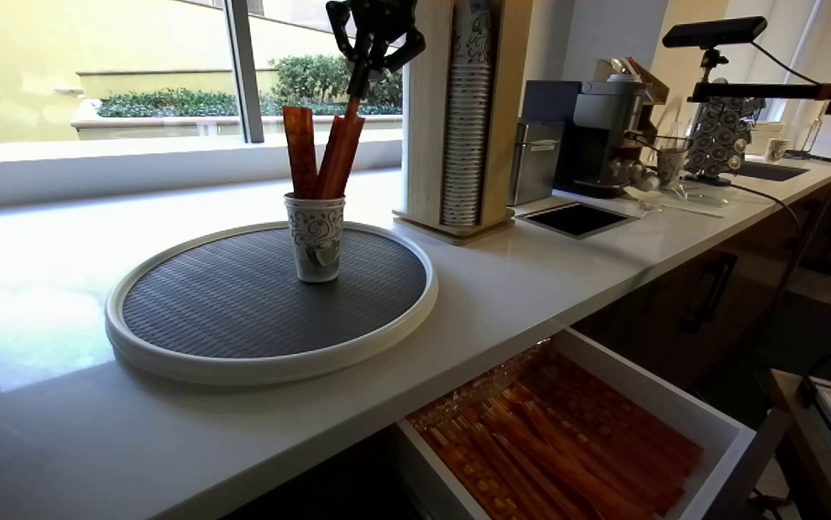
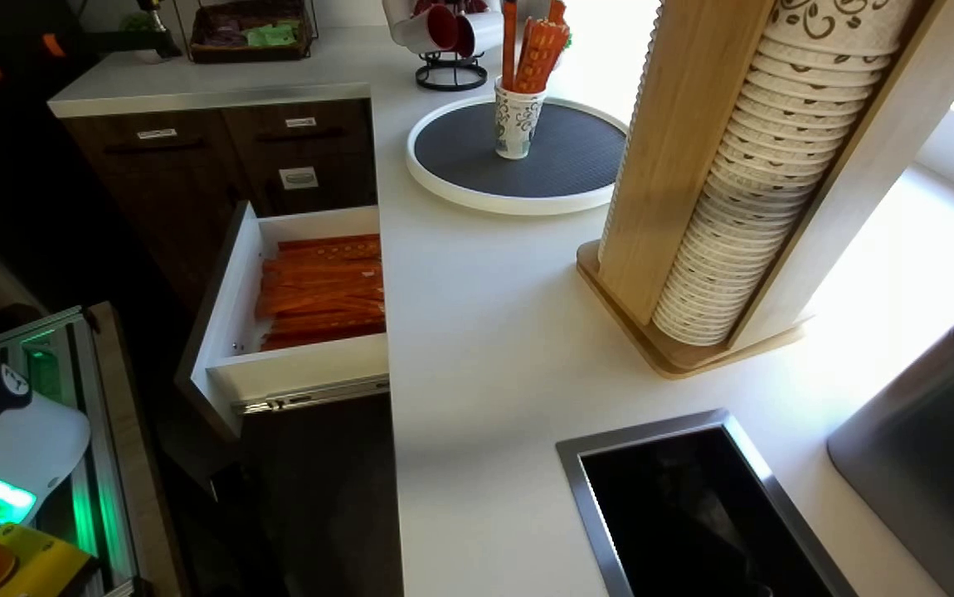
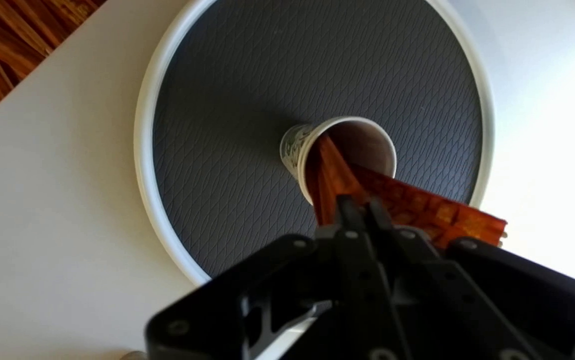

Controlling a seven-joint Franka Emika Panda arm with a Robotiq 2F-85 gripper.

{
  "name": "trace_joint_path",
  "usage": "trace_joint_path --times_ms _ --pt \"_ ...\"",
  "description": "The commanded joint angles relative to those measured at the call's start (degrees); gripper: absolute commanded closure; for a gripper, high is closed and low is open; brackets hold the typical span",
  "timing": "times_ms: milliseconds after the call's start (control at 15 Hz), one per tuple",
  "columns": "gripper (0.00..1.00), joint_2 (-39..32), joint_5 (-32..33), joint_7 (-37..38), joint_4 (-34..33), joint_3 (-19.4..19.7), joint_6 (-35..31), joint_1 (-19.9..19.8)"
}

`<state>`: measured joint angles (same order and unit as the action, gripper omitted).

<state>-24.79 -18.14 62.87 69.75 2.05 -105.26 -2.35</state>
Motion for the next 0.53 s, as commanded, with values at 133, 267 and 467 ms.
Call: trace_joint_path --times_ms 133,267,467 --pt "0.98 -0.64 0.94 -0.03 -2.36 -0.19 2.36 0.46" --pt "0.98 -1.02 0.66 -0.23 -2.41 -0.38 2.07 0.38" --pt "0.98 -1.56 0.56 -0.87 -2.61 -0.62 1.87 0.3"
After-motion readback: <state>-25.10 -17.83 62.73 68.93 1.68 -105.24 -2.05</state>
